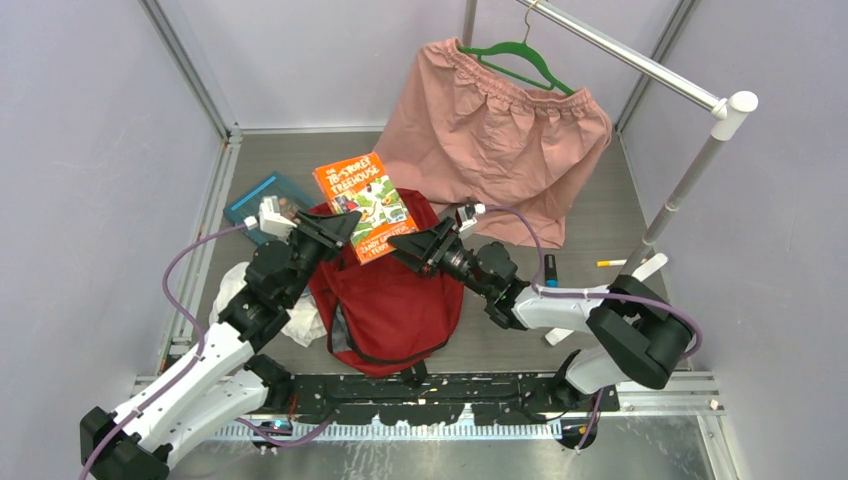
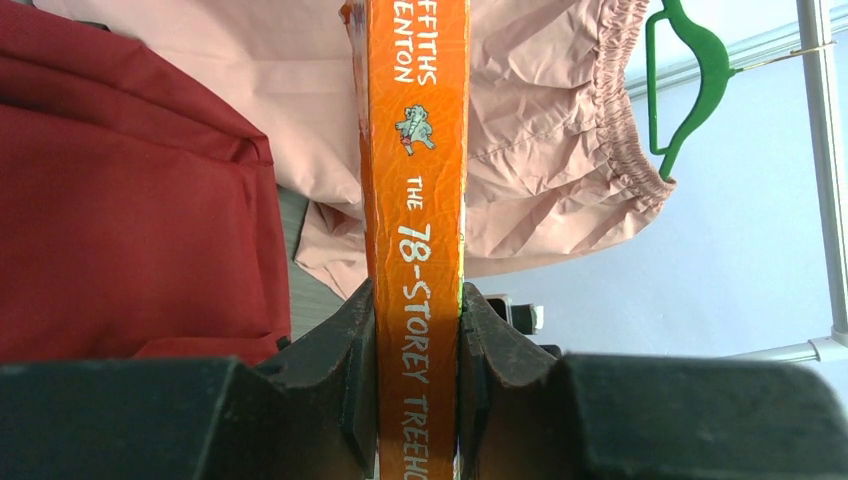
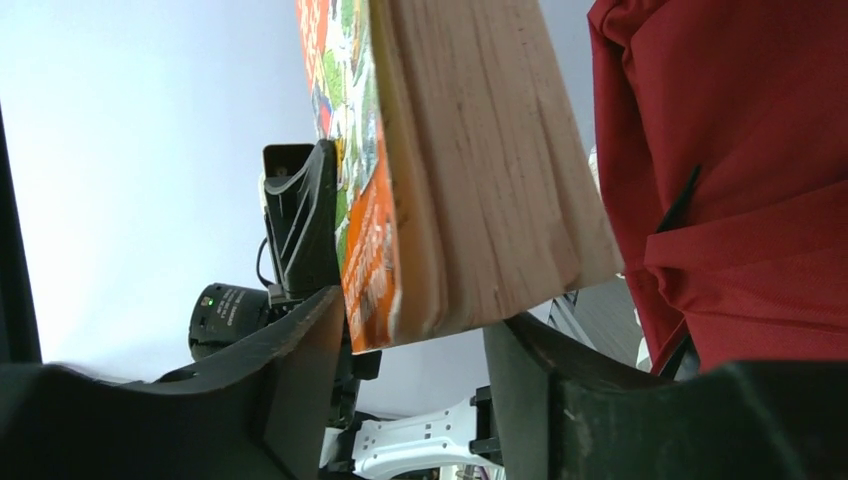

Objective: Pack the student bag
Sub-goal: Pick up the book from the center of the board.

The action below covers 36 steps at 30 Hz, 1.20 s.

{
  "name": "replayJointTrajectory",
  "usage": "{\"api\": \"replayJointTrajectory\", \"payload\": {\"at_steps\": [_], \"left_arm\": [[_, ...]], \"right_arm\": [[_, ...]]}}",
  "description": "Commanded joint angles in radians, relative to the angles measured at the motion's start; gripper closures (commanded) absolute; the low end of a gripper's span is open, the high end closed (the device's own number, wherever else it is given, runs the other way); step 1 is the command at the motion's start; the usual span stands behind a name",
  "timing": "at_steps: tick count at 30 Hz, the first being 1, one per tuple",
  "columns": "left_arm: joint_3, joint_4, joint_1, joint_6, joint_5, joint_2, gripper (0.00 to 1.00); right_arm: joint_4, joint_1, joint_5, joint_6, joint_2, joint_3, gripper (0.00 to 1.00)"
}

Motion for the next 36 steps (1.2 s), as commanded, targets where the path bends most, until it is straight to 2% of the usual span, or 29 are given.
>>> {"api": "replayJointTrajectory", "payload": {"at_steps": [1,4,5,8,10,12,19,22,23,25,27,28,29,30,33,36], "left_arm": [[-0.012,0.047,-0.012,-0.014,0.095,-0.023,1.00],[-0.021,0.037,-0.012,-0.028,0.097,-0.020,1.00],[-0.024,0.030,-0.012,-0.034,0.098,-0.018,1.00],[-0.045,0.027,-0.013,-0.047,0.108,-0.018,1.00],[-0.056,0.027,-0.013,-0.050,0.103,-0.027,1.00],[-0.061,0.024,-0.012,-0.050,0.101,-0.037,1.00],[-0.055,-0.002,-0.012,-0.030,0.113,-0.040,1.00],[-0.047,-0.031,-0.012,-0.017,0.125,-0.042,1.00],[-0.043,-0.050,-0.013,-0.008,0.123,-0.047,0.95],[-0.029,-0.098,-0.012,0.018,0.109,-0.065,0.66],[-0.004,-0.184,-0.013,0.037,0.070,-0.092,0.41],[0.017,-0.246,-0.012,0.046,0.044,-0.108,0.23],[0.038,-0.307,-0.011,0.062,0.016,-0.124,0.10],[0.062,-0.365,-0.011,0.085,-0.007,-0.142,0.01],[0.136,-0.513,-0.010,0.172,-0.060,-0.198,0.00],[0.307,-0.812,-0.009,0.241,-0.069,-0.176,0.00]], "right_arm": [[0.113,-0.043,0.098,-0.003,0.021,0.063,0.46],[0.169,-0.056,0.088,0.037,0.061,0.072,0.50],[0.195,-0.061,0.088,0.058,0.080,0.071,0.47],[0.284,-0.073,0.082,0.116,0.141,0.071,0.32],[0.320,-0.077,0.082,0.131,0.174,0.069,0.31],[0.334,-0.077,0.084,0.135,0.192,0.067,0.41],[0.352,-0.095,0.079,0.139,0.200,0.070,0.98],[0.341,-0.107,0.065,0.137,0.185,0.056,0.99],[0.338,-0.111,0.060,0.136,0.178,0.047,0.99],[0.327,-0.118,0.033,0.133,0.160,0.030,0.99],[0.303,-0.130,-0.025,0.128,0.144,0.021,0.99],[0.287,-0.146,-0.084,0.123,0.140,0.028,0.99],[0.278,-0.168,-0.154,0.123,0.139,0.039,0.99],[0.278,-0.187,-0.207,0.127,0.139,0.040,0.99],[0.273,-0.267,-0.360,0.149,0.109,0.022,0.99],[0.180,-0.344,-0.546,0.132,0.034,0.014,0.99]]}}
